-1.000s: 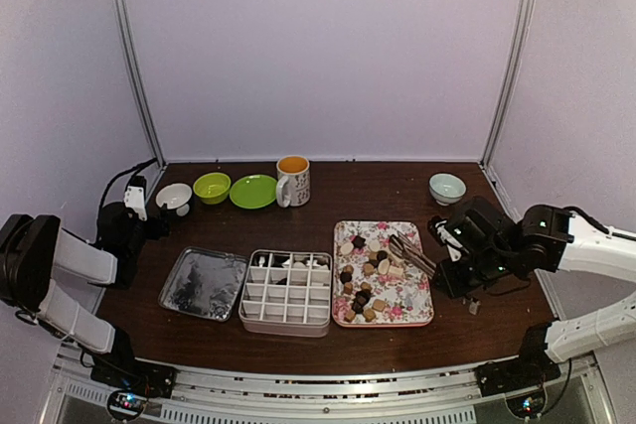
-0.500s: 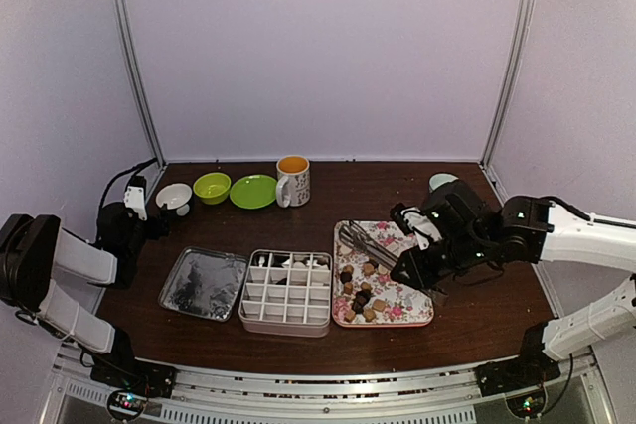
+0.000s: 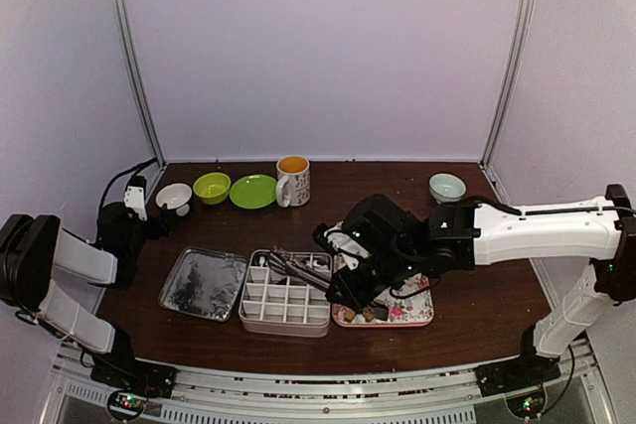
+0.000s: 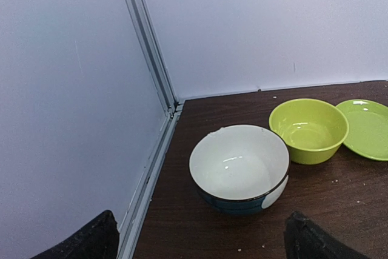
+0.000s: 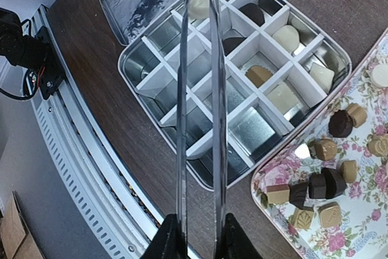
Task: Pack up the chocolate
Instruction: Place the fake chocolate in the empty pocket of the box.
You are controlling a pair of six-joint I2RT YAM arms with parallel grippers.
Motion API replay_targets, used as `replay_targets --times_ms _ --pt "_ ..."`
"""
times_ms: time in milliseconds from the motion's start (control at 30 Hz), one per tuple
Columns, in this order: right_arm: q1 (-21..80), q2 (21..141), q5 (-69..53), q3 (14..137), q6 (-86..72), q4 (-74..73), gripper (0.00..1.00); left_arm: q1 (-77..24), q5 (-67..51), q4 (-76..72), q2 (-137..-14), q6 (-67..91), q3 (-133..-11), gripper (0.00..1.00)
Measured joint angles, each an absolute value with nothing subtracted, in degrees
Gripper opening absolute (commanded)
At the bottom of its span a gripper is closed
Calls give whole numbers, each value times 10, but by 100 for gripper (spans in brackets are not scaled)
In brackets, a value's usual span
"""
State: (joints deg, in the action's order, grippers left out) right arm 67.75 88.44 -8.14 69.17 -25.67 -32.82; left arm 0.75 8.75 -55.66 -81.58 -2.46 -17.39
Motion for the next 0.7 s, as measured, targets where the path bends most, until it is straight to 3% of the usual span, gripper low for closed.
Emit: replay_targets --times_ms 533,700 --pt "691 997 -77 769 -240 -334 23 8 88 -557 -816 -25 -174 98" --pt "691 1006 -76 786 -237 -340 27 8 88 -557 -816 -25 -174 98"
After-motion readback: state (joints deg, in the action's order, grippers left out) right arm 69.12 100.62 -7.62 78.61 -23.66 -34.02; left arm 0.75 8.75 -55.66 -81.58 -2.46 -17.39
